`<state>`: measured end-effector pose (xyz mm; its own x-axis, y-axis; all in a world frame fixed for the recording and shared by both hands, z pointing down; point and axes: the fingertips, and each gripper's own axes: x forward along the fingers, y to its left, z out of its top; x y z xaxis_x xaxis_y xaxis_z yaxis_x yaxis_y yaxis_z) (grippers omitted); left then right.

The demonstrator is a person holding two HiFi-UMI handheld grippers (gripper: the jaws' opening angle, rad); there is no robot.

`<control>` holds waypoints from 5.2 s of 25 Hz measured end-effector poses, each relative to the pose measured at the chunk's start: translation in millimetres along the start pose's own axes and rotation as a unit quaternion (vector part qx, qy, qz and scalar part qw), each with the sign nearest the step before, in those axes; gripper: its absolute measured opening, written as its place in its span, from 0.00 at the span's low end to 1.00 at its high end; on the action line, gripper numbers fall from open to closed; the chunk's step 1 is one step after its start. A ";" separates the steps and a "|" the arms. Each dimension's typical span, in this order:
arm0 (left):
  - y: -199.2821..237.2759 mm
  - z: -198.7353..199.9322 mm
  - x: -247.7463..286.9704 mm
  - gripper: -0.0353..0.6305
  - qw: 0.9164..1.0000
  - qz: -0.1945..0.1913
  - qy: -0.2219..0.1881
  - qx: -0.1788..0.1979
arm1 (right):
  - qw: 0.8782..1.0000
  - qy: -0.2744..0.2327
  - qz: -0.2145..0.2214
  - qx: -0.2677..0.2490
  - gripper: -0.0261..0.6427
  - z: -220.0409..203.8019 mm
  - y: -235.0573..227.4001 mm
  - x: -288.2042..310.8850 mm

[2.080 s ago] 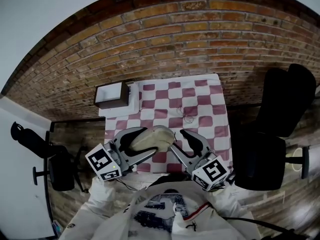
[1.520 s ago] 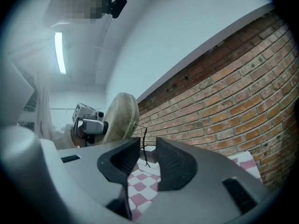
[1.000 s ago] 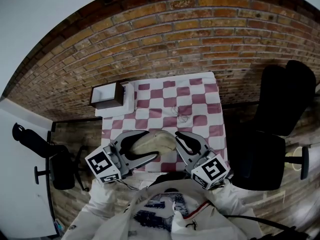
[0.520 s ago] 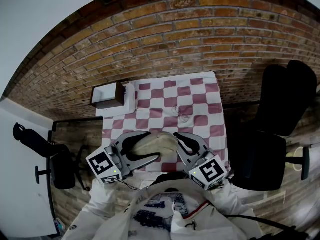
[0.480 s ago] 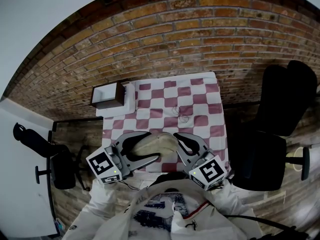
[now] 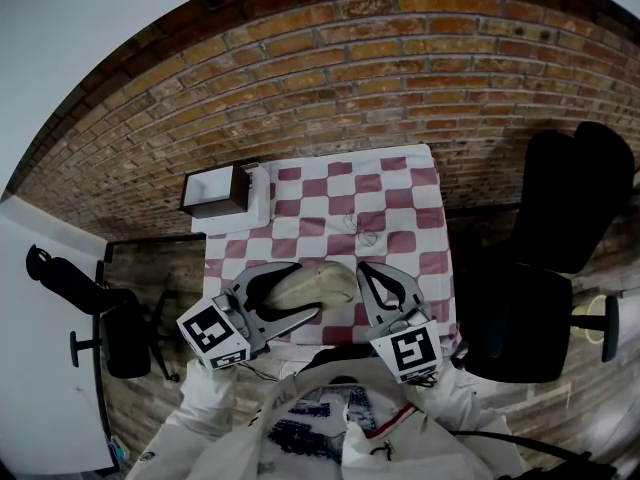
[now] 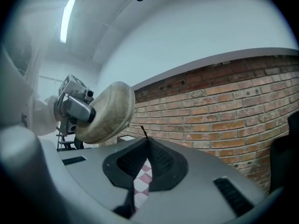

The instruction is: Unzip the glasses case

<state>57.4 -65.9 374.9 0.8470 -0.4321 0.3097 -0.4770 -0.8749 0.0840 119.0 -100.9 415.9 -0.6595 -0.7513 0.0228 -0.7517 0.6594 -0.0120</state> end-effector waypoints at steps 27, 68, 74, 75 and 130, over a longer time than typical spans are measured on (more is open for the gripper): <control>28.3 -49.3 -15.3 0.47 0.990 0.054 0.104 0.079 | 0.992 -0.042 -0.116 -0.022 0.06 23.9 2.1 28.5; 85.2 -128.4 -118.9 0.47 0.964 0.018 0.187 0.191 | 0.947 0.076 -0.135 -0.280 0.06 22.7 144.8 102.8; 93.5 -135.9 -114.8 0.47 0.959 0.020 0.204 0.193 | 0.942 0.077 -0.128 -0.301 0.06 21.2 148.7 112.1; 94.5 -136.3 -113.7 0.47 0.959 0.020 0.206 0.194 | 0.941 0.077 -0.128 -0.305 0.06 21.2 148.1 113.0; 105.7 -144.2 -92.1 0.48 0.972 0.125 0.190 0.064 | 0.995 0.057 -0.061 -0.049 0.07 -8.1 123.2 68.2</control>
<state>-104.9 -87.0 491.8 0.5491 -0.5427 0.6356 -0.6025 -0.7841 -0.1491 -18.5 -70.7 424.1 -0.5534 -0.8224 0.1323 -0.8185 0.5663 0.0963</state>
